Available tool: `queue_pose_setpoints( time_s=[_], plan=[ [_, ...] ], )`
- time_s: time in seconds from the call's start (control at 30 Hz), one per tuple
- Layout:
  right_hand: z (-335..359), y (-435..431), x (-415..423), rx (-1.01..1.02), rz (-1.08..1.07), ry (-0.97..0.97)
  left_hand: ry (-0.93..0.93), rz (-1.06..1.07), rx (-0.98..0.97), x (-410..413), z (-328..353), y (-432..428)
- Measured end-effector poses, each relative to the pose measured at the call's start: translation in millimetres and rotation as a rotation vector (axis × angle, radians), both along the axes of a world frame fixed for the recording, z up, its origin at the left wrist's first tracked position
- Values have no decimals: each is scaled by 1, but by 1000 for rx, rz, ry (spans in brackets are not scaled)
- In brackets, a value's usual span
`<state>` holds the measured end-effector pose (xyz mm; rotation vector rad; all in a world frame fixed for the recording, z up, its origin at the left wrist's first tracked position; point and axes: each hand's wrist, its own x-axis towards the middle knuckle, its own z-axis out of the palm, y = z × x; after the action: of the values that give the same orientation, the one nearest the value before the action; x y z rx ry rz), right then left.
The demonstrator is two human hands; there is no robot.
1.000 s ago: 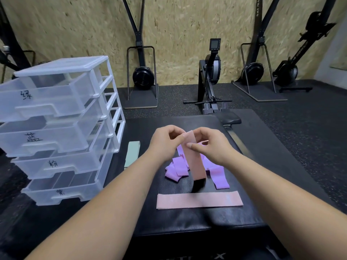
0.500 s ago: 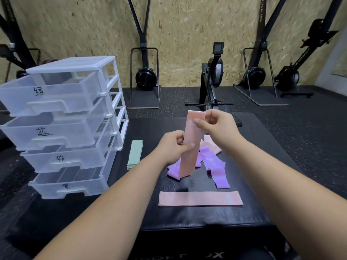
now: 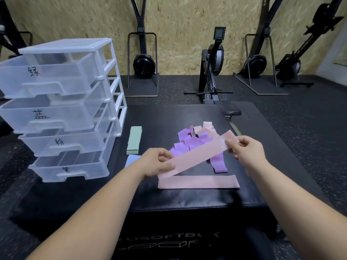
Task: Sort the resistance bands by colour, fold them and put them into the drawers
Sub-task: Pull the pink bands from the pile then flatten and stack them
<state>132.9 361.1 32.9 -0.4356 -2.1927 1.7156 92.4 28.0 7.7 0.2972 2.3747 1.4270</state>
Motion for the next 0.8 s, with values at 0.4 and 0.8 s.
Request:
queue_pose_setpoints(
  time_s=[0.4, 0.8],
  plan=[
    [-92, 34, 35, 128, -163, -151, 126, 430, -97, 22, -49, 11],
    [-118, 20, 49, 683, -179, -155, 380, 393, -264, 39, -87, 18]
  ],
)
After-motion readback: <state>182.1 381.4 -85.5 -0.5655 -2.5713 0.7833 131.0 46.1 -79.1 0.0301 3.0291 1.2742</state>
